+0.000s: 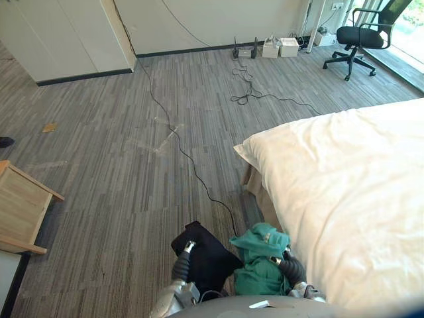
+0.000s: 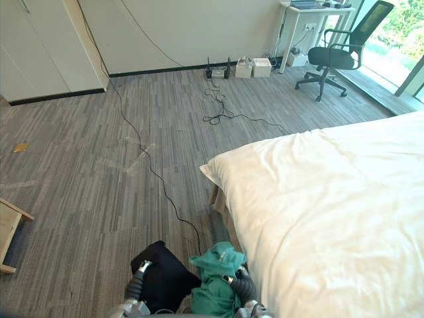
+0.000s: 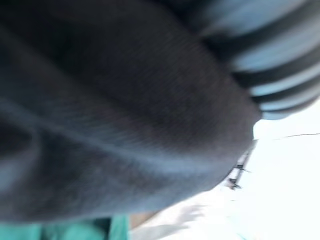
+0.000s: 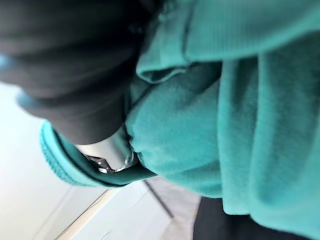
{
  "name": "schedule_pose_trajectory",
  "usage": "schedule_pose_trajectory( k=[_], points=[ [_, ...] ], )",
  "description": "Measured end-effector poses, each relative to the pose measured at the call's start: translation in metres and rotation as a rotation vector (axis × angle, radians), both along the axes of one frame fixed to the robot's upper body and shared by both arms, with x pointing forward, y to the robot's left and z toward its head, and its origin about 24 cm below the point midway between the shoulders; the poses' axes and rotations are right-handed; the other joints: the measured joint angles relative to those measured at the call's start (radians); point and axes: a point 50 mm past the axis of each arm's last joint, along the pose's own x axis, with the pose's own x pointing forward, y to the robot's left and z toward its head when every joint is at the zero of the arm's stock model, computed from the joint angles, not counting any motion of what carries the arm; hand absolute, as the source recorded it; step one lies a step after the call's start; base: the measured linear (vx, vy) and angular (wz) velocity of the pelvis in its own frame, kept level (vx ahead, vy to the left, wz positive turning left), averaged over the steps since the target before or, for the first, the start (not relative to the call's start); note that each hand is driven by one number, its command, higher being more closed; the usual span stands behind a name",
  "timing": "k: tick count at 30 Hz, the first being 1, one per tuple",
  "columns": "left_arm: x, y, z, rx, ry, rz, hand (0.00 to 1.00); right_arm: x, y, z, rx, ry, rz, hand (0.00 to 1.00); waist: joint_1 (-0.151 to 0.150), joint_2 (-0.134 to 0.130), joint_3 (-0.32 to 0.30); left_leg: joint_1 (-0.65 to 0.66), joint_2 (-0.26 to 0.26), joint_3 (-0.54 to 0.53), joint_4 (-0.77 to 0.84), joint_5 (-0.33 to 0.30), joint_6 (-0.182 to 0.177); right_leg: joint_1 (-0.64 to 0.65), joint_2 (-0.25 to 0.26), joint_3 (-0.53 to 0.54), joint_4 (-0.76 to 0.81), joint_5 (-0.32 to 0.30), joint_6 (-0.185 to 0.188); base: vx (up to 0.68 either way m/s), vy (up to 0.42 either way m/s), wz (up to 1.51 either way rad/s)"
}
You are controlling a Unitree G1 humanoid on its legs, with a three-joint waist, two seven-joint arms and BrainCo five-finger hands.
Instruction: Tidy the bed and pick cloth on bed and put in laundry
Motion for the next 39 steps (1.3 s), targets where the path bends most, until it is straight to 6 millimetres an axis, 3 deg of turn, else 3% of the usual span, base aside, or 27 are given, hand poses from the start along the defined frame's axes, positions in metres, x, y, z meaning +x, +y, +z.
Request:
schedule_pose_trajectory(
  k=[6, 8, 11, 13, 14, 17, 20, 22, 23, 27, 28, 29, 30, 31, 32, 33, 35, 36, 38, 39],
  points=[
    [-0.004, 0.001, 0.000, 0.009, -0.034, -0.003, 1.00, -0.005, -0.003, -0.006, -0.132, 0.019, 0.056, 1.00, 0.028, -0.008, -0.015, -0.006, 0.002, -0.022, 0.017, -0.015, -0.008, 0.010, 0.006, -0.021, -0.027, -0.001, -0.002, 0.00, -0.032, 0.10],
    [0.000, 0.004, 0.001, 0.019, -0.051, -0.002, 1.00, -0.005, -0.009, -0.006, -0.148, 0.008, 0.094, 1.00, 0.045, -0.003, -0.006, -0.132, 0.024, -0.017, 0.269, -0.120, -0.027, -0.003, 0.003, -0.026, -0.026, -0.001, -0.005, 0.05, -0.028, 0.00],
    [0.013, 0.006, 0.006, 0.020, -0.099, 0.014, 1.00, -0.001, -0.017, -0.002, -0.172, -0.018, 0.112, 1.00, 0.052, 0.004, 0.053, -0.248, 0.056, -0.017, 0.557, -0.150, -0.059, 0.040, 0.003, -0.042, -0.028, 0.001, -0.010, 0.03, -0.022, 0.14],
    [0.015, 0.007, 0.008, 0.015, -0.109, 0.018, 1.00, -0.001, -0.024, -0.001, -0.178, -0.016, 0.105, 1.00, 0.062, 0.011, 0.070, -0.267, 0.066, -0.016, 0.631, -0.152, -0.062, 0.076, 0.004, -0.056, -0.030, 0.002, -0.012, 0.07, 0.023, 0.14],
    [0.014, 0.006, 0.007, 0.001, -0.103, 0.021, 1.00, -0.001, -0.028, -0.002, -0.177, -0.009, 0.084, 1.00, 0.061, 0.020, 0.072, -0.249, 0.067, -0.007, 0.622, -0.169, -0.075, 0.092, 0.002, -0.064, -0.029, 0.002, -0.011, 0.05, 0.065, 0.13],
    [0.012, 0.004, 0.006, -0.018, -0.087, 0.009, 1.00, -0.002, -0.034, -0.001, -0.188, -0.010, 0.065, 1.00, 0.056, 0.035, 0.079, -0.177, 0.054, 0.024, 0.463, -0.190, -0.062, 0.085, 0.003, -0.072, -0.028, -0.001, -0.006, 0.00, 0.063, 0.15],
    [0.013, 0.003, 0.007, -0.022, -0.091, 0.013, 1.00, -0.001, -0.029, 0.003, -0.199, -0.048, 0.067, 1.00, 0.046, 0.031, 0.090, -0.136, 0.026, 0.024, 0.349, -0.159, -0.011, 0.086, -0.004, -0.095, -0.035, 0.000, 0.000, -0.06, 0.038, 0.28],
    [0.013, 0.001, 0.007, -0.025, -0.094, 0.004, 1.00, -0.002, -0.026, 0.004, -0.213, -0.065, 0.066, 1.00, 0.046, 0.033, 0.089, -0.131, 0.020, 0.027, 0.328, -0.158, 0.003, 0.085, -0.007, -0.107, -0.033, -0.001, 0.004, -0.07, 0.031, 0.19],
    [0.012, -0.002, 0.007, -0.027, -0.100, -0.005, 1.00, -0.002, -0.024, 0.005, -0.232, -0.070, 0.072, 1.00, 0.049, 0.033, 0.089, -0.121, 0.019, 0.041, 0.314, -0.168, 0.031, 0.080, -0.012, -0.108, -0.018, -0.013, 0.014, -0.03, 0.030, 0.04],
    [0.003, -0.001, 0.008, -0.007, -0.096, 0.026, 1.00, -0.004, -0.016, 0.004, -0.243, -0.065, 0.095, 1.00, 0.056, 0.028, 0.049, -0.122, 0.005, 0.083, 0.317, -0.212, 0.060, 0.003, -0.060, -0.059, 0.123, -0.103, 0.043, 0.04, 0.062, -0.26],
    [0.001, 0.000, 0.010, 0.002, -0.097, 0.040, 1.00, -0.007, -0.015, 0.005, -0.245, -0.063, 0.085, 1.00, 0.058, 0.023, 0.039, -0.122, -0.003, 0.091, 0.316, -0.230, 0.066, -0.027, -0.082, -0.053, 0.197, -0.121, 0.050, 0.13, 0.046, -0.32],
    [0.001, 0.000, 0.011, 0.008, -0.110, 0.048, 1.00, -0.005, -0.012, 0.008, -0.237, -0.078, 0.069, 1.00, 0.061, 0.021, 0.046, -0.120, -0.008, 0.100, 0.326, -0.248, 0.079, -0.145, -0.131, -0.023, 0.478, -0.138, 0.054, 0.13, 0.046, -0.27],
    [0.001, 0.001, 0.011, 0.013, -0.115, 0.048, 1.00, -0.004, -0.011, 0.009, -0.236, -0.086, 0.065, 1.00, 0.060, 0.017, 0.049, -0.118, -0.011, 0.101, 0.330, -0.254, 0.081, -0.191, -0.158, -0.011, 0.593, -0.119, 0.057, 0.14, 0.046, -0.09],
    [0.001, 0.004, 0.013, 0.034, -0.131, 0.053, 1.00, -0.001, -0.008, 0.012, -0.229, -0.110, 0.049, 1.00, 0.050, -0.004, 0.066, -0.088, -0.025, 0.091, 0.331, -0.266, 0.084, -0.275, -0.221, -0.002, 0.825, -0.048, 0.053, 0.21, 0.023, 0.16],
    [0.000, 0.005, 0.014, 0.051, -0.144, 0.059, 1.00, -0.001, -0.006, 0.014, -0.227, -0.129, 0.043, 1.00, 0.043, -0.014, 0.076, -0.042, -0.035, 0.074, 0.315, -0.276, 0.083, -0.330, -0.271, -0.005, 0.991, -0.034, 0.040, 0.31, 0.014, 0.25],
    [-0.001, 0.005, 0.014, 0.058, -0.146, 0.057, 1.00, -0.002, -0.006, 0.016, -0.232, -0.140, 0.045, 1.00, 0.042, -0.015, 0.076, -0.014, -0.033, 0.057, 0.301, -0.281, 0.079, -0.352, -0.281, -0.008, 1.034, -0.044, 0.026, 0.30, -0.013, 0.29],
    [0.000, 0.004, 0.016, 0.065, -0.153, 0.055, 1.00, -0.005, -0.005, 0.020, -0.227, -0.162, 0.032, 1.00, 0.034, -0.017, 0.076, 0.030, -0.023, 0.019, 0.273, -0.276, 0.071, -0.384, -0.273, -0.012, 1.017, -0.064, 0.031, 0.28, -0.069, 0.62],
    [0.004, 0.002, 0.020, 0.067, -0.171, 0.057, 1.00, -0.005, -0.003, 0.023, -0.222, -0.189, 0.029, 1.00, 0.017, -0.016, 0.082, 0.071, -0.015, -0.016, 0.249, -0.276, 0.060, -0.411, -0.271, -0.037, 0.926, -0.085, 0.046, 0.33, -0.107, 0.84],
    [0.007, 0.000, 0.022, 0.085, -0.183, 0.044, 1.00, -0.004, -0.001, 0.025, -0.217, -0.205, 0.030, 1.00, 0.014, -0.007, 0.094, 0.105, 0.009, -0.045, 0.241, -0.284, 0.043, -0.422, -0.243, -0.066, 0.800, -0.099, 0.046, 0.40, -0.153, 0.60],
    [0.011, -0.001, 0.022, 0.092, -0.186, 0.037, 1.00, -0.002, 0.002, 0.027, -0.212, -0.219, 0.037, 1.00, 0.012, 0.015, 0.103, 0.129, 0.054, -0.064, 0.238, -0.300, 0.015, -0.439, -0.195, -0.087, 0.635, -0.091, 0.047, 0.41, -0.180, 0.46]
  ],
)
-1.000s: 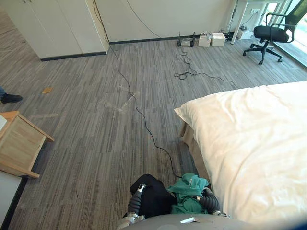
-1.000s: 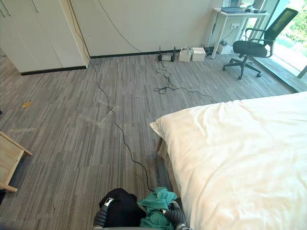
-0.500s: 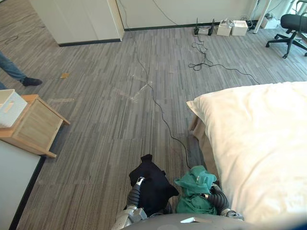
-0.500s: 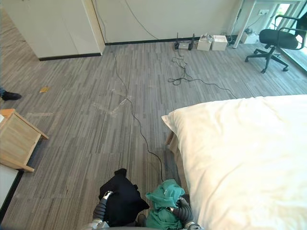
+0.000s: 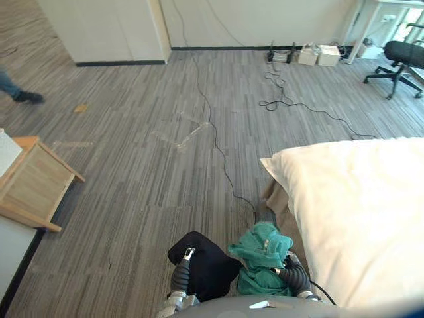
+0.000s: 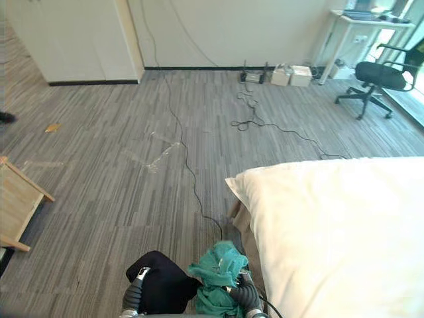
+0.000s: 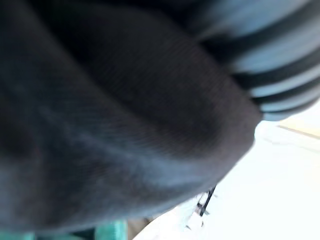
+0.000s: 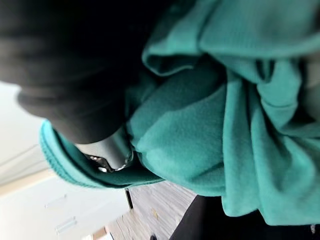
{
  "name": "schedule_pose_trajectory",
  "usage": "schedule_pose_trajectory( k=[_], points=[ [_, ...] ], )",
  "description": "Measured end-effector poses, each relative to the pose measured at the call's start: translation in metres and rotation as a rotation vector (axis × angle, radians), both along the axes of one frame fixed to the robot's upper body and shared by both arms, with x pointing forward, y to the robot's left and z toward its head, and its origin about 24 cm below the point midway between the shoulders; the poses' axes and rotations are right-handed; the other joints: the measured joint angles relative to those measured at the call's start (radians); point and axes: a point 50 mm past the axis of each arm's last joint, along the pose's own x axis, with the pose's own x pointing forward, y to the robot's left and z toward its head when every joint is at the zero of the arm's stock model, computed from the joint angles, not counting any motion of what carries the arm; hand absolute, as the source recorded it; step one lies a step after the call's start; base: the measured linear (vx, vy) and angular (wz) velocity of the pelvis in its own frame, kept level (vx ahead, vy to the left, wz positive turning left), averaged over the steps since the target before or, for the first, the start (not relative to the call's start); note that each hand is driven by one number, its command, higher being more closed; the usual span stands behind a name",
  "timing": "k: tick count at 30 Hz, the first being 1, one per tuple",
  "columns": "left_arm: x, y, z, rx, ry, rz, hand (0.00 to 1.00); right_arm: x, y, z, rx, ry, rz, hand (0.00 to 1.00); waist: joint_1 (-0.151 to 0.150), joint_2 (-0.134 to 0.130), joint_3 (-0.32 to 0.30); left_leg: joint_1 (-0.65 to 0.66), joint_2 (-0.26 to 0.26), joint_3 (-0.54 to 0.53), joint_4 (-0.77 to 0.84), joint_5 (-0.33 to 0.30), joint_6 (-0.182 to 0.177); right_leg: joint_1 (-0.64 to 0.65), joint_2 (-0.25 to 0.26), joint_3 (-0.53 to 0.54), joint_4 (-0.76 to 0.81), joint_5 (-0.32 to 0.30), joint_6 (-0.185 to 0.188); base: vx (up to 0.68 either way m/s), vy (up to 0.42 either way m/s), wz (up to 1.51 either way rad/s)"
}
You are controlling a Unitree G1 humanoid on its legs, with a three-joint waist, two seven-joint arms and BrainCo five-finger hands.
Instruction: Tidy the bed and pick cloth on bed and put in laundry
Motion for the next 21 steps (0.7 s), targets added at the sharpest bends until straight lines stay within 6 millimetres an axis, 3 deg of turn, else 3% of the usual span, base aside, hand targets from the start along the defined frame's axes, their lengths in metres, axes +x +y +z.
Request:
schedule_pose_trajectory(
  k=[1, 3, 4, 5, 6, 9, 10, 12, 13, 14, 15, 16, 17, 19, 20, 21],
  points=[
    [0.002, -0.001, 0.001, 0.001, -0.004, -0.002, 1.00, 0.001, 0.001, 0.001, 0.002, -0.006, 0.002, 1.00, 0.000, 0.009, 0.005, 0.011, 0.016, -0.007, -0.001, -0.006, -0.011, -0.005, 0.017, -0.007, -0.067, 0.019, 0.002, 0.42, -0.199, 0.55],
    [0.012, -0.001, 0.003, 0.004, -0.030, -0.010, 1.00, 0.003, 0.008, 0.004, 0.009, -0.018, 0.019, 1.00, -0.009, 0.005, 0.015, 0.063, 0.051, -0.007, -0.020, -0.020, -0.085, -0.035, 0.065, 0.002, -0.401, 0.207, 0.004, 0.47, -0.246, 0.54],
    [0.013, -0.001, 0.004, 0.004, -0.033, -0.011, 1.00, 0.003, 0.009, 0.004, 0.012, -0.018, 0.028, 1.00, -0.011, 0.001, 0.015, 0.074, 0.050, -0.007, -0.027, -0.028, -0.098, -0.033, 0.066, 0.008, -0.437, 0.253, 0.003, 0.50, -0.300, 0.53],
    [0.016, -0.004, 0.002, -0.004, -0.025, -0.013, 1.00, 0.007, 0.011, 0.007, 0.007, -0.028, 0.050, 1.00, -0.030, 0.016, 0.023, 0.117, 0.074, -0.010, -0.030, -0.049, -0.131, -0.036, 0.090, 0.034, -0.397, 0.361, -0.124, 0.47, -0.293, 0.57],
    [0.021, -0.019, 0.003, -0.049, -0.028, -0.006, 1.00, 0.012, 0.003, 0.013, -0.022, -0.052, 0.061, 1.00, -0.049, 0.059, 0.021, 0.113, 0.095, -0.006, -0.014, -0.023, -0.153, -0.048, 0.088, 0.041, -0.322, 0.295, -0.118, 0.45, -0.286, 0.58],
    [0.023, -0.034, 0.007, -0.106, -0.046, -0.005, 1.00, 0.015, 0.000, 0.017, -0.046, -0.058, 0.092, 1.00, -0.078, 0.080, 0.016, 0.083, 0.078, -0.005, 0.067, 0.050, -0.131, -0.057, 0.032, 0.043, -0.220, 0.196, -0.108, 0.49, -0.272, 0.48],
    [0.023, -0.033, 0.007, -0.113, -0.044, 0.005, 1.00, 0.016, 0.001, 0.016, -0.058, -0.049, 0.108, 1.00, -0.079, 0.080, 0.016, 0.060, 0.087, 0.002, 0.143, 0.070, -0.118, -0.036, 0.030, 0.043, -0.205, 0.168, -0.109, 0.42, -0.167, 0.18],
    [0.024, -0.028, 0.006, -0.135, -0.038, 0.049, 1.00, 0.018, 0.001, 0.013, -0.087, -0.026, 0.149, 1.00, -0.076, 0.083, 0.028, -0.021, 0.137, 0.016, 0.387, 0.132, -0.049, 0.050, 0.061, 0.026, -0.242, 0.130, -0.103, 0.38, -0.138, 0.10],
    [0.026, -0.023, 0.006, -0.148, -0.047, 0.072, 1.00, 0.016, 0.000, 0.012, -0.106, -0.019, 0.172, 1.00, -0.075, 0.104, 0.038, -0.100, 0.194, 0.031, 0.577, 0.234, 0.034, 0.112, 0.102, 0.011, -0.284, 0.107, -0.105, 0.38, -0.100, -0.23],
    [0.021, -0.014, 0.003, -0.152, -0.036, 0.112, 1.00, 0.011, 0.000, 0.008, -0.132, 0.007, 0.212, 1.00, -0.053, 0.106, 0.042, -0.161, 0.239, 0.047, 0.713, 0.512, 0.056, 0.198, 0.153, 0.024, -0.362, 0.090, -0.121, 0.41, -0.089, -0.45],
    [0.018, -0.010, 0.002, -0.146, -0.028, 0.127, 1.00, 0.009, 0.002, 0.006, -0.138, 0.013, 0.226, 1.00, -0.042, 0.095, 0.042, -0.176, 0.241, 0.046, 0.730, 0.693, 0.024, 0.237, 0.163, 0.036, -0.399, 0.090, -0.121, 0.50, -0.053, -0.68],
    [0.012, -0.003, 0.002, -0.138, -0.024, 0.143, 1.00, 0.010, 0.005, 0.008, -0.139, 0.000, 0.232, 1.00, -0.017, 0.080, 0.037, -0.262, 0.236, 0.023, 0.870, 0.574, -0.001, 0.288, 0.164, 0.067, -0.455, 0.072, -0.114, 0.50, -0.017, -0.58],
    [0.018, -0.004, 0.005, -0.153, -0.052, 0.132, 1.00, 0.010, 0.004, 0.004, -0.149, 0.011, 0.234, 1.00, -0.003, 0.077, 0.059, -0.399, 0.184, 0.012, 1.012, 0.252, -0.004, 0.319, 0.152, 0.100, -0.465, 0.048, -0.109, 0.50, 0.002, -0.50],
    [0.021, -0.007, 0.008, -0.188, -0.074, 0.140, 1.00, 0.011, 0.004, 0.000, -0.181, 0.023, 0.264, 1.00, 0.025, 0.076, 0.070, -0.521, 0.109, 0.045, 0.972, 0.108, -0.011, 0.364, 0.119, 0.142, -0.481, 0.017, -0.083, 0.56, 0.073, -0.61],
    [0.019, -0.008, 0.010, -0.206, -0.078, 0.158, 1.00, 0.009, 0.005, 0.000, -0.186, 0.023, 0.282, 1.00, 0.040, 0.082, 0.073, -0.582, 0.078, 0.075, 0.838, 0.065, -0.046, 0.404, 0.092, 0.142, -0.484, -0.012, -0.042, 0.55, 0.107, -0.64],
    [0.018, -0.007, 0.010, -0.208, -0.076, 0.163, 1.00, 0.009, 0.005, 0.000, -0.187, 0.018, 0.291, 1.00, 0.039, 0.086, 0.075, -0.594, 0.069, 0.077, 0.765, 0.062, -0.055, 0.426, 0.085, 0.142, -0.482, -0.026, -0.027, 0.61, 0.148, -0.49]
  ],
)
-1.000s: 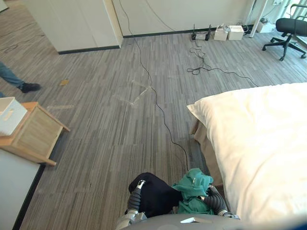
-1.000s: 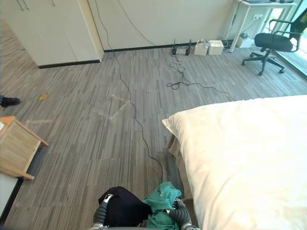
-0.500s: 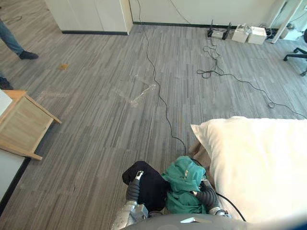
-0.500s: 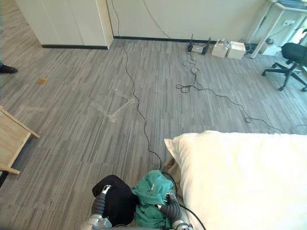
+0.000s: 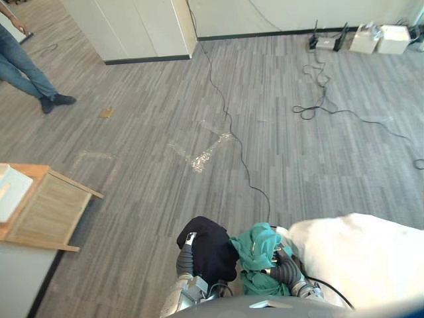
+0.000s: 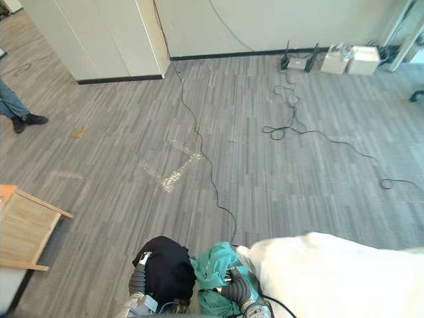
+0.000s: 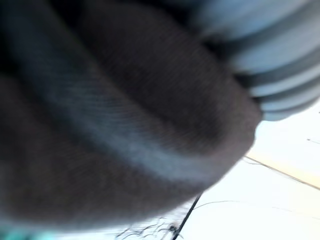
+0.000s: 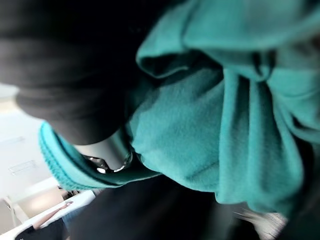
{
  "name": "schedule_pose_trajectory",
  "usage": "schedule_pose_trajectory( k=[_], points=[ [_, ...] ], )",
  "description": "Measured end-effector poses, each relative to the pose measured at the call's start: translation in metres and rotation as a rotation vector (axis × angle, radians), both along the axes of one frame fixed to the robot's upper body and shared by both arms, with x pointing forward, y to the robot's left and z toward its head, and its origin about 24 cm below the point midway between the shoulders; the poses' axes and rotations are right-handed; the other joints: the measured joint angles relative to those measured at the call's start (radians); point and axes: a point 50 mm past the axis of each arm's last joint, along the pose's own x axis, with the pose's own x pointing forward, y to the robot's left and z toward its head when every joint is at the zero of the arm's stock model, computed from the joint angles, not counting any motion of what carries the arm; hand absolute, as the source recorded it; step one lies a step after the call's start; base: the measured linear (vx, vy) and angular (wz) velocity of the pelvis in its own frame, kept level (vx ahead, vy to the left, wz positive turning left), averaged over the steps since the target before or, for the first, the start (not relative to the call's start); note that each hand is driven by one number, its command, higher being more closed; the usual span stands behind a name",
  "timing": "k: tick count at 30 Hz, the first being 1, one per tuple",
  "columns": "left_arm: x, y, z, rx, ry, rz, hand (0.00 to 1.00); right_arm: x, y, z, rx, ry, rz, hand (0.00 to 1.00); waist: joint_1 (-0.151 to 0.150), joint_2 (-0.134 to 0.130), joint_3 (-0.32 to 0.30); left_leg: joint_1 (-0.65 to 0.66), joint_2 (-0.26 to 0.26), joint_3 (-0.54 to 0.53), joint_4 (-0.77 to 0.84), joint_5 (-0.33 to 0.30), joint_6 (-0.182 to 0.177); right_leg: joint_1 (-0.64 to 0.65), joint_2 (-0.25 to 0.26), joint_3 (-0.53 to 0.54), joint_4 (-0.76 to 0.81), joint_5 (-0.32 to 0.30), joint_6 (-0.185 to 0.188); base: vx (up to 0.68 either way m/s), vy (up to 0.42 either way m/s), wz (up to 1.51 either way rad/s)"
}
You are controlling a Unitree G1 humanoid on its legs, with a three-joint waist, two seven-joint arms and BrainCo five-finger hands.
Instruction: Tidy the bed and pick cloth on bed and put in laundry
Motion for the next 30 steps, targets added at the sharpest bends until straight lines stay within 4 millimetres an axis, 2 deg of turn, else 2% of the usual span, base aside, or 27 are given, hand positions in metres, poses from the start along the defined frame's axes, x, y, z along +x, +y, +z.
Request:
schedule_pose_trajectory(
  k=[1, 2, 3, 4, 5, 7, 8, 9, 10, 11, 12, 13, 14, 16, 18, 19, 20, 21, 22, 23, 24, 25, 26, 28, 29, 30],
  points=[
    [-0.003, 0.002, -0.001, -0.022, 0.015, 0.025, 1.00, 0.000, 0.000, 0.000, -0.001, -0.004, 0.013, 1.00, -0.002, 0.004, -0.001, 0.003, -0.021, 0.004, -0.210, 0.023, -0.021, 0.048, -0.014, 0.000, 0.015, -0.039, 0.038, 0.54, 0.131, -0.24],
    [-0.009, 0.002, -0.003, -0.040, 0.033, 0.048, 1.00, -0.002, -0.001, 0.002, 0.000, -0.011, 0.016, 1.00, -0.003, 0.022, -0.013, 0.040, -0.025, 0.015, -0.464, 0.112, -0.052, 0.084, -0.006, -0.002, 0.036, -0.080, 0.070, 0.96, 0.202, 0.04],
    [-0.007, 0.006, -0.006, -0.058, 0.051, 0.081, 1.00, -0.006, 0.000, -0.004, -0.004, 0.010, 0.015, 1.00, -0.004, -0.020, -0.028, 0.105, -0.080, 0.071, -0.547, 0.221, 0.083, 0.162, -0.060, -0.016, 0.044, -0.106, 0.107, 0.70, 0.131, 0.28],
    [-0.006, 0.008, -0.006, -0.062, 0.051, 0.093, 1.00, -0.008, -0.001, -0.005, -0.008, 0.015, 0.016, 1.00, -0.007, -0.022, -0.037, 0.100, -0.086, 0.074, -0.542, 0.210, 0.091, 0.166, -0.062, -0.027, 0.037, -0.089, 0.106, 0.76, 0.116, 0.52],
    [0.000, 0.009, -0.004, -0.062, 0.029, 0.102, 1.00, -0.012, -0.002, -0.007, -0.008, 0.014, 0.011, 1.00, -0.002, -0.021, -0.038, 0.075, -0.077, 0.101, -0.472, 0.171, 0.115, 0.193, -0.056, -0.063, 0.001, -0.019, 0.110, 0.56, 0.074, 0.42],
    [0.003, 0.011, -0.006, -0.059, 0.028, 0.103, 1.00, -0.012, 0.002, -0.010, -0.002, 0.023, 0.006, 1.00, 0.012, -0.030, -0.032, 0.058, -0.050, 0.162, -0.364, 0.136, 0.136, 0.254, -0.046, -0.087, -0.056, 0.065, 0.111, 0.54, 0.067, 0.26],
    [0.002, 0.011, -0.008, -0.065, 0.041, 0.115, 1.00, -0.014, 0.002, -0.012, -0.007, 0.032, -0.002, 1.00, 0.022, -0.033, -0.039, 0.070, -0.047, 0.174, -0.348, 0.107, 0.135, 0.266, -0.047, -0.086, -0.051, 0.093, 0.128, 0.52, 0.053, 0.22],
    [-0.008, 0.008, -0.016, -0.077, 0.090, 0.130, 1.00, -0.018, 0.001, -0.014, -0.018, 0.046, -0.020, 1.00, 0.020, -0.041, -0.087, 0.128, -0.057, 0.178, -0.382, -0.012, 0.157, 0.225, -0.066, -0.078, 0.098, 0.130, 0.188, 0.52, 0.057, 0.25],
    [-0.010, 0.008, -0.018, -0.075, 0.101, 0.129, 1.00, -0.018, 0.002, -0.014, -0.019, 0.048, -0.025, 1.00, 0.015, -0.047, -0.092, 0.146, -0.064, 0.176, -0.393, -0.035, 0.160, 0.205, -0.079, -0.069, 0.168, 0.139, 0.198, 0.53, 0.068, 0.36],
    [-0.012, 0.008, -0.021, -0.073, 0.116, 0.129, 1.00, -0.016, 0.004, -0.016, -0.018, 0.051, -0.029, 1.00, 0.010, -0.061, -0.098, 0.174, -0.078, 0.173, -0.412, -0.062, 0.151, 0.149, -0.103, -0.039, 0.312, 0.170, 0.193, 0.49, 0.029, 0.33],
    [-0.012, 0.010, -0.022, -0.084, 0.122, 0.143, 1.00, -0.012, 0.005, -0.016, -0.022, 0.039, -0.020, 1.00, 0.003, -0.081, -0.101, 0.239, -0.103, 0.156, -0.437, -0.105, 0.141, 0.011, -0.150, 0.031, 0.619, 0.316, 0.162, 0.47, 0.005, 0.28],
    [-0.011, 0.009, -0.022, -0.088, 0.120, 0.146, 1.00, -0.011, 0.006, -0.015, -0.019, 0.032, -0.019, 1.00, -0.001, -0.089, -0.094, 0.267, -0.107, 0.149, -0.446, -0.115, 0.137, -0.034, -0.170, 0.038, 0.716, 0.304, 0.156, 0.55, -0.033, 0.32],
    [-0.012, 0.011, -0.024, -0.082, 0.132, 0.149, 1.00, -0.008, 0.007, -0.014, -0.012, 0.020, -0.019, 1.00, -0.002, -0.089, -0.083, 0.338, -0.114, 0.122, -0.479, -0.126, 0.127, -0.110, -0.200, 0.025, 0.870, 0.249, 0.113, 0.37, -0.045, 0.34],
    [-0.016, 0.011, -0.026, -0.076, 0.154, 0.152, 1.00, -0.006, 0.007, -0.011, -0.001, 0.003, -0.029, 1.00, -0.021, -0.071, -0.076, 0.470, -0.114, 0.034, -0.569, -0.118, 0.114, -0.194, -0.195, -0.021, 0.940, 0.152, 0.050, 0.47, -0.107, 0.88],
    [-0.011, 0.012, -0.023, -0.064, 0.143, 0.151, 1.00, -0.004, 0.008, -0.009, 0.017, -0.007, -0.026, 1.00, -0.041, -0.066, -0.081, 0.558, -0.091, -0.065, -0.645, -0.107, 0.095, -0.296, -0.164, -0.041, 0.859, 0.066, 0.047, 0.44, -0.210, 1.46],
    [-0.005, 0.011, -0.020, -0.051, 0.135, 0.134, 1.00, -0.004, 0.008, -0.007, 0.035, -0.008, -0.037, 1.00, -0.043, -0.069, -0.080, 0.578, -0.074, -0.122, -0.659, -0.108, 0.092, -0.349, -0.161, -0.047, 0.744, 0.045, 0.058, 0.42, -0.308, 1.82],
    [0.000, 0.008, -0.018, -0.045, 0.133, 0.107, 1.00, -0.003, 0.007, -0.005, 0.055, -0.003, -0.045, 1.00, -0.040, -0.069, -0.079, 0.590, -0.048, -0.184, -0.663, -0.115, 0.076, -0.393, -0.152, -0.050, 0.560, 0.056, 0.073, 0.50, -0.409, 1.83],
    [0.000, 0.007, -0.018, -0.037, 0.142, 0.097, 1.00, -0.002, 0.005, -0.005, 0.066, 0.002, -0.045, 1.00, -0.039, -0.069, -0.079, 0.599, -0.028, -0.217, -0.665, -0.123, 0.057, -0.407, -0.143, -0.041, 0.436, 0.083, 0.090, 0.51, -0.453, 1.76],
    [-0.002, 0.005, -0.019, -0.015, 0.158, 0.076, 1.00, -0.002, 0.005, -0.005, 0.093, 0.022, -0.047, 1.00, -0.030, -0.072, -0.077, 0.612, 0.001, -0.261, -0.662, -0.139, 0.029, -0.408, -0.120, 0.006, 0.236, 0.161, 0.105, 0.53, -0.528, 1.67],
    [-0.008, 0.003, -0.023, -0.007, 0.203, 0.059, 1.00, -0.003, 0.003, -0.005, 0.108, 0.038, -0.053, 1.00, -0.028, -0.068, -0.075, 0.625, 0.045, -0.312, -0.640, -0.171, -0.023, -0.373, -0.084, 0.028, 0.150, 0.290, 0.083, 0.46, -0.449, 1.34],
    [-0.011, -0.002, -0.026, -0.022, 0.231, 0.055, 1.00, -0.001, -0.004, -0.001, 0.105, 0.023, -0.061, 1.00, -0.014, -0.043, -0.077, 0.621, 0.071, -0.322, -0.632, -0.164, -0.021, -0.355, -0.066, -0.002, 0.156, 0.284, 0.073, 0.36, -0.351, 0.94],
    [-0.014, -0.006, -0.024, -0.026, 0.229, 0.037, 1.00, 0.006, -0.011, 0.002, 0.121, 0.010, -0.098, 1.00, 0.004, -0.043, -0.072, 0.609, 0.055, -0.339, -0.639, -0.140, -0.031, -0.360, -0.075, 0.013, 0.203, 0.250, 0.056, 0.26, -0.364, 0.84],
    [-0.018, -0.009, -0.023, -0.017, 0.220, 0.006, 1.00, 0.008, -0.018, -0.001, 0.126, 0.030, -0.140, 1.00, -0.003, -0.051, -0.064, 0.585, 0.057, -0.334, -0.630, -0.085, -0.034, -0.365, -0.084, 0.035, 0.290, 0.198, 0.054, 0.22, -0.361, 0.98],
    [-0.020, -0.007, -0.023, -0.024, 0.205, -0.001, 1.00, 0.007, -0.020, -0.003, 0.125, 0.049, -0.124, 1.00, 0.001, -0.042, -0.075, 0.580, 0.076, -0.351, -0.590, -0.068, -0.033, -0.342, -0.087, 0.022, 0.343, 0.114, 0.053, 0.25, -0.360, 0.90],
    [-0.020, -0.004, -0.023, -0.027, 0.193, 0.007, 1.00, 0.008, -0.019, -0.003, 0.140, 0.050, -0.121, 1.00, 0.005, -0.050, -0.077, 0.549, 0.078, -0.363, -0.522, -0.067, -0.032, -0.307, -0.087, 0.003, 0.327, 0.045, 0.057, 0.28, -0.347, 0.84],
    [-0.020, -0.001, -0.023, -0.050, 0.187, 0.035, 1.00, 0.009, -0.020, -0.004, 0.147, 0.061, -0.127, 1.00, 0.004, -0.035, -0.070, 0.481, 0.101, -0.372, -0.381, -0.046, -0.030, -0.264, -0.070, -0.040, 0.314, 0.022, 0.046, 0.21, -0.278, 0.85]
  ],
)
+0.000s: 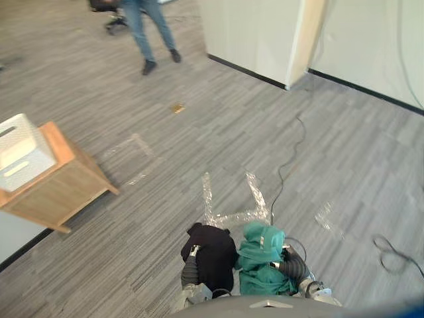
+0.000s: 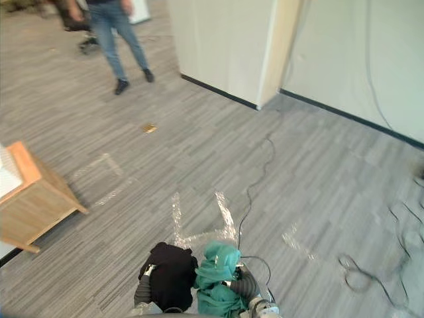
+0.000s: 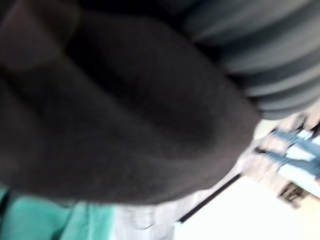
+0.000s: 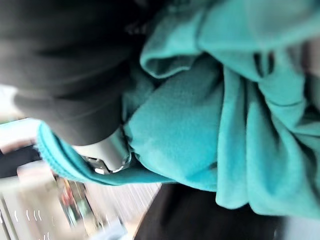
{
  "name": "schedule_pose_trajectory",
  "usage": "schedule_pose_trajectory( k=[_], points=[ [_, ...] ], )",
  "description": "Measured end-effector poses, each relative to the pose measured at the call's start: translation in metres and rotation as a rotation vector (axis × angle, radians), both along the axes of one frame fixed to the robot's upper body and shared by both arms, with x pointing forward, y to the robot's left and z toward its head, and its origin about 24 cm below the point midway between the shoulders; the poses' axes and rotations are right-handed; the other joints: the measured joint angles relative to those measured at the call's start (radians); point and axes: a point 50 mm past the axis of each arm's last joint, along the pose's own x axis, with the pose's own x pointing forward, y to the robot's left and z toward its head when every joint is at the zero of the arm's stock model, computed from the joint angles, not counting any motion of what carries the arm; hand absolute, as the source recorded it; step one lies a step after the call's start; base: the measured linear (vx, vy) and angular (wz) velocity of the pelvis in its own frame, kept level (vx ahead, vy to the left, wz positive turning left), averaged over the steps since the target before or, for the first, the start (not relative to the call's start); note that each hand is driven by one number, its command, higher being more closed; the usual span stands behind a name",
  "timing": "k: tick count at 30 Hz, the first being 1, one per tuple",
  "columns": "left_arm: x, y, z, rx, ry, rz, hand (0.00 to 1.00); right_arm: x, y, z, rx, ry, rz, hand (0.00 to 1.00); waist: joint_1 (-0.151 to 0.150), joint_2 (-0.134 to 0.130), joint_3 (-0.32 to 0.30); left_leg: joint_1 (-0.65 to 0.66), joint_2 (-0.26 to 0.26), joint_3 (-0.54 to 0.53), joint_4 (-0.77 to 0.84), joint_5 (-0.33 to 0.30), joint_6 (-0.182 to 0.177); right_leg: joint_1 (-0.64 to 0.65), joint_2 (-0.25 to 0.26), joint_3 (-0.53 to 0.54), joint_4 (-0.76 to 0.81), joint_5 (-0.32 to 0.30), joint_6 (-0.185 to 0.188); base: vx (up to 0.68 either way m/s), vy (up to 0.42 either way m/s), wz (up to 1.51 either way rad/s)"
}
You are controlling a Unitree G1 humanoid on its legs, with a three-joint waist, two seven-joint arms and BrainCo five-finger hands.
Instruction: Tidy the bed and pick cloth on bed and put in laundry
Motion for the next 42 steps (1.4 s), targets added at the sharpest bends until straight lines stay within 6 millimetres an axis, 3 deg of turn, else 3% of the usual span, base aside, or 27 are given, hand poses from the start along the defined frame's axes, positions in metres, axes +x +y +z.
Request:
schedule_pose_trajectory(
  k=[2, 3, 5, 6, 8, 9, 12, 13, 14, 16, 18, 20, 22, 23, 25, 26, 28, 30, 32, 33, 35, 37, 39, 40, 41, 42],
  points=[
    [0.001, 0.000, 0.002, -0.036, -0.022, 0.012, 1.00, 0.002, -0.009, 0.001, -0.013, -0.012, -0.009, 1.00, -0.006, 0.025, 0.012, -0.105, 0.046, 0.017, 0.224, 0.121, -0.002, 0.101, 0.039, -0.061, -0.072, -0.003, -0.017, 0.15, -0.222, 0.73],
    [-0.001, 0.000, 0.005, -0.049, -0.037, 0.013, 1.00, 0.004, -0.018, 0.007, -0.065, -0.064, -0.005, 1.00, 0.007, 0.049, 0.016, -0.178, 0.089, 0.060, 0.384, 0.168, -0.010, 0.184, 0.074, -0.106, -0.149, 0.001, -0.035, 0.13, -0.207, 0.45],
    [0.000, 0.002, 0.007, -0.041, -0.061, 0.007, 1.00, 0.007, -0.037, 0.009, -0.098, -0.079, -0.054, 1.00, 0.020, 0.047, 0.015, -0.270, 0.078, 0.137, 0.512, 0.123, -0.002, 0.257, 0.093, -0.134, -0.225, -0.004, -0.053, 0.17, -0.173, 0.34],
    [0.000, 0.005, 0.008, -0.040, -0.069, 0.011, 1.00, 0.009, -0.050, 0.011, -0.108, -0.096, -0.088, 1.00, 0.022, 0.043, 0.012, -0.323, 0.046, 0.197, 0.514, 0.081, 0.000, 0.281, 0.095, -0.154, -0.263, 0.000, -0.054, 0.20, -0.110, 0.28],
    [0.001, 0.008, 0.008, -0.043, -0.068, 0.013, 1.00, 0.010, -0.061, 0.015, -0.114, -0.124, -0.117, 1.00, 0.020, 0.036, 0.010, -0.360, 0.007, 0.296, 0.411, 0.034, 0.004, 0.304, 0.095, -0.187, -0.309, 0.019, -0.036, 0.27, -0.048, 0.36],
    [0.002, 0.010, 0.008, -0.045, -0.060, 0.007, 1.00, 0.006, -0.064, 0.014, -0.111, -0.113, -0.134, 1.00, 0.018, 0.025, 0.004, -0.361, -0.022, 0.373, 0.268, 0.018, 0.003, 0.333, 0.093, -0.219, -0.344, 0.025, -0.028, 0.28, -0.022, 0.53],
    [0.009, 0.008, 0.008, -0.060, -0.053, -0.024, 1.00, -0.006, -0.064, 0.010, -0.085, -0.069, -0.137, 1.00, 0.018, 0.002, 0.006, -0.345, -0.099, 0.484, -0.031, 0.039, 0.018, 0.382, 0.070, -0.284, -0.371, 0.026, -0.019, 0.31, 0.026, 0.69],
    [0.009, 0.008, 0.008, -0.065, -0.046, -0.030, 1.00, -0.014, -0.063, 0.007, -0.067, -0.032, -0.132, 1.00, 0.028, -0.008, 0.005, -0.314, -0.122, 0.547, -0.170, 0.150, 0.095, 0.408, 0.058, -0.302, -0.371, 0.017, 0.011, 0.29, 0.046, 0.52],
    [0.009, 0.011, 0.007, -0.058, -0.040, -0.026, 1.00, -0.015, -0.059, 0.004, -0.041, -0.008, -0.133, 1.00, 0.038, -0.032, -0.010, -0.275, -0.161, 0.567, -0.217, 0.164, 0.136, 0.431, 0.040, -0.303, -0.385, 0.024, 0.036, 0.31, 0.042, 0.41],
    [0.012, 0.017, 0.008, -0.044, -0.045, -0.004, 1.00, -0.013, -0.047, 0.004, 0.013, -0.003, -0.087, 1.00, 0.049, -0.062, -0.023, -0.278, -0.176, 0.595, -0.200, 0.172, 0.153, 0.456, 0.034, -0.304, -0.430, 0.079, 0.071, 0.34, 0.054, 0.31],
    [0.013, 0.019, 0.007, -0.037, -0.036, -0.002, 1.00, -0.012, -0.042, 0.004, 0.040, 0.008, -0.074, 1.00, 0.051, -0.062, -0.024, -0.261, -0.166, 0.637, -0.192, 0.164, 0.165, 0.482, 0.045, -0.305, -0.439, 0.140, 0.090, 0.23, 0.049, 0.29],
    [0.015, 0.022, 0.007, -0.013, -0.031, -0.016, 1.00, -0.009, -0.037, 0.003, 0.071, 0.028, -0.084, 1.00, 0.051, -0.057, -0.032, -0.211, -0.173, 0.639, -0.253, 0.156, 0.171, 0.472, 0.038, -0.293, -0.353, 0.176, 0.128, 0.20, 0.042, 0.32],
    [0.017, 0.024, 0.008, 0.044, -0.040, -0.049, 1.00, -0.009, -0.032, 0.001, 0.089, 0.052, -0.092, 1.00, 0.051, -0.059, -0.048, -0.165, -0.192, 0.611, -0.330, 0.149, 0.165, 0.405, -0.012, -0.279, -0.149, 0.177, 0.131, 0.16, 0.014, 0.46],
    [0.018, 0.028, 0.011, 0.082, -0.055, -0.057, 1.00, -0.008, -0.028, 0.002, 0.100, 0.052, -0.095, 1.00, 0.049, -0.074, -0.043, -0.121, -0.218, 0.588, -0.381, 0.134, 0.165, 0.332, -0.074, -0.247, 0.058, 0.190, 0.115, 0.18, -0.005, 0.54],
    [0.018, 0.038, 0.014, 0.155, -0.066, -0.073, 1.00, -0.008, -0.021, 0.002, 0.117, 0.057, -0.116, 1.00, 0.045, -0.117, -0.024, -0.071, -0.273, 0.534, -0.406, 0.110, 0.163, 0.225, -0.173, -0.168, 0.340, 0.268, 0.049, 0.15, -0.033, 0.67],
    [0.016, 0.039, 0.015, 0.187, -0.054, -0.087, 1.00, -0.010, -0.019, 0.001, 0.130, 0.070, -0.152, 1.00, 0.032, -0.129, -0.018, -0.036, -0.284, 0.500, -0.405, 0.096, 0.171, 0.153, -0.204, -0.117, 0.498, 0.241, 0.024, 0.17, -0.049, 0.86],
    [0.013, 0.044, 0.016, 0.214, -0.040, -0.077, 1.00, -0.017, -0.020, 0.001, 0.142, 0.087, -0.210, 1.00, 0.006, -0.125, -0.017, 0.006, -0.273, 0.431, -0.405, 0.082, 0.174, 0.060, -0.195, -0.094, 0.602, 0.183, -0.044, 0.18, -0.046, 1.04],
    [0.015, 0.048, 0.022, 0.233, -0.059, -0.071, 1.00, -0.016, -0.021, 0.006, 0.166, 0.053, -0.256, 1.00, -0.015, -0.110, -0.021, 0.021, -0.252, 0.362, -0.405, 0.077, 0.170, -0.053, -0.162, -0.091, 0.515, 0.129, -0.039, 0.24, -0.088, 1.09],
    [0.019, 0.048, 0.028, 0.235, -0.082, -0.055, 1.00, -0.015, -0.020, 0.008, 0.178, 0.030, -0.288, 1.00, -0.014, -0.098, -0.022, 0.022, -0.221, 0.309, -0.406, 0.069, 0.155, -0.099, -0.080, -0.089, 0.198, 0.116, -0.012, 0.22, -0.125, 0.86],
    [0.020, 0.049, 0.029, 0.241, -0.087, -0.051, 1.00, -0.013, -0.019, 0.009, 0.193, 0.020, -0.315, 1.00, -0.011, -0.098, -0.024, 0.023, -0.208, 0.282, -0.408, 0.061, 0.141, -0.094, -0.020, -0.074, -0.055, 0.159, 0.028, 0.20, -0.134, 0.72],
    [0.019, 0.052, 0.028, 0.248, -0.078, -0.057, 1.00, -0.011, -0.019, 0.010, 0.205, 0.007, -0.340, 1.00, -0.007, -0.107, -0.026, 0.039, -0.205, 0.244, -0.413, 0.048, 0.117, -0.092, 0.033, -0.013, -0.394, 0.272, 0.083, 0.37, -0.251, 0.61],
    [0.017, 0.052, 0.025, 0.247, -0.060, -0.066, 1.00, -0.008, -0.018, 0.010, 0.213, 0.001, -0.353, 1.00, -0.005, -0.116, -0.025, 0.068, -0.206, 0.213, -0.409, 0.029, 0.077, -0.101, 0.047, 0.044, -0.496, 0.321, 0.083, 0.40, -0.281, 0.55],
    [0.011, 0.054, 0.021, 0.245, -0.036, -0.077, 1.00, -0.011, -0.017, 0.007, 0.209, 0.020, -0.350, 1.00, -0.009, -0.115, -0.033, 0.118, -0.185, 0.178, -0.394, -0.023, 0.036, -0.082, 0.070, 0.089, -0.486, 0.410, 0.018, 0.49, -0.325, 0.57],
    [0.006, 0.050, 0.016, 0.233, -0.019, -0.096, 1.00, -0.012, -0.020, 0.003, 0.196, 0.037, -0.357, 1.00, -0.012, -0.094, -0.047, 0.128, -0.143, 0.162, -0.366, -0.058, 0.006, -0.082, 0.101, 0.086, -0.420, 0.440, -0.051, 0.64, -0.396, 0.55],
    [0.008, 0.045, 0.014, 0.218, -0.021, -0.110, 1.00, -0.008, -0.024, 0.004, 0.186, 0.027, -0.358, 1.00, -0.006, -0.064, -0.052, 0.123, -0.105, 0.168, -0.336, -0.059, -0.017, -0.104, 0.120, 0.067, -0.337, 0.363, -0.074, 0.52, -0.325, 0.46],
    [0.008, 0.041, 0.014, 0.208, -0.024, -0.120, 1.00, -0.002, -0.026, 0.005, 0.180, 0.013, -0.350, 1.00, -0.004, -0.059, -0.048, 0.116, -0.095, 0.177, -0.299, -0.044, -0.038, -0.108, 0.119, 0.060, -0.293, 0.321, -0.084, 0.46, -0.342, 0.37]
  ],
)
